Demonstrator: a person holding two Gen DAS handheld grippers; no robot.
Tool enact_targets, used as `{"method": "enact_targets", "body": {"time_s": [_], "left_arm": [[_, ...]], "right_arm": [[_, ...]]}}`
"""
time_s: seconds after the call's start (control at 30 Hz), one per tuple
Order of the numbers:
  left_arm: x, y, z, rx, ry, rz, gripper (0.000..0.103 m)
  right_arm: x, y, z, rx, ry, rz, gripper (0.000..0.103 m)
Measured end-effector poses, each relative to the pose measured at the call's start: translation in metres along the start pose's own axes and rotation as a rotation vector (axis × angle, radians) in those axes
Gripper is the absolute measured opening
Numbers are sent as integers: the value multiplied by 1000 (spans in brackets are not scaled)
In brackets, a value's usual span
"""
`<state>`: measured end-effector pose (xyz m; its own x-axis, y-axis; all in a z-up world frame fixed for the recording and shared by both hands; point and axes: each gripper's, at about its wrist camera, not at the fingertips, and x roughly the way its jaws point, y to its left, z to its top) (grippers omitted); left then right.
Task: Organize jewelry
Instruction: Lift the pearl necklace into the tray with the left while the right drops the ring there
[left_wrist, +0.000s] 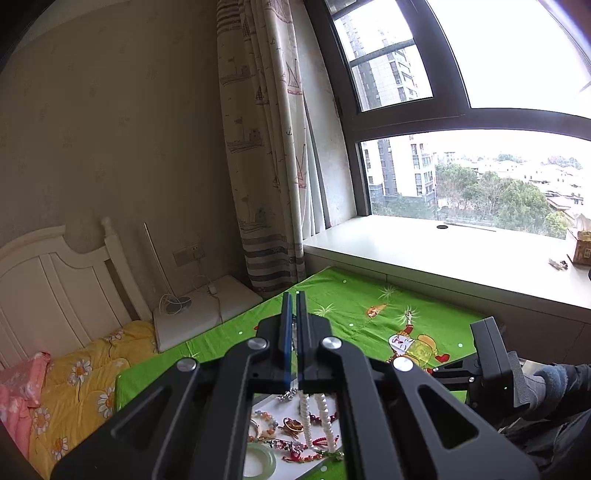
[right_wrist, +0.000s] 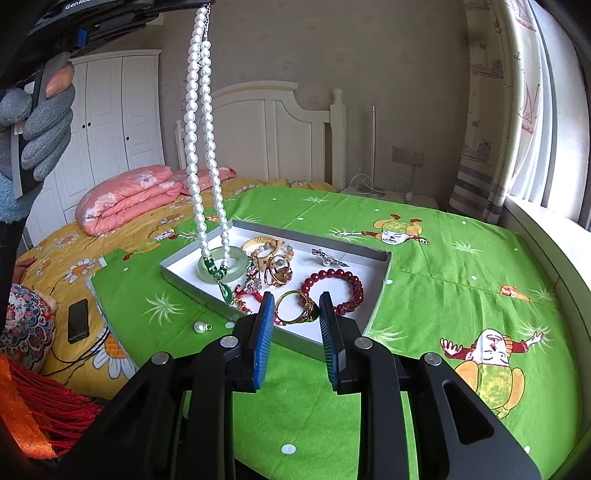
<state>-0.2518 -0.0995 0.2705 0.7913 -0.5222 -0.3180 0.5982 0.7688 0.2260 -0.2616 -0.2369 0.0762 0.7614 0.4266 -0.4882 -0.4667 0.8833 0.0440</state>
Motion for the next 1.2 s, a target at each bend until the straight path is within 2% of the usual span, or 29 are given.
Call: {"method": "enact_targets", "body": {"time_s": [0.33, 0.8, 0.97, 1.2], "left_arm": [[38, 6, 18, -1, 39, 6, 1], [91, 10, 19, -25, 94, 28, 1], [115, 26, -7, -36, 164, 90, 1], [132, 70, -73, -135, 283, 140, 1]], "right_arm": [[21, -1, 0, 7, 31, 10, 24], [56, -4, 5, 32, 66, 37, 24], [72, -6, 2, 42, 99, 43, 24], [86, -8, 1, 52, 139, 28, 24]]}}
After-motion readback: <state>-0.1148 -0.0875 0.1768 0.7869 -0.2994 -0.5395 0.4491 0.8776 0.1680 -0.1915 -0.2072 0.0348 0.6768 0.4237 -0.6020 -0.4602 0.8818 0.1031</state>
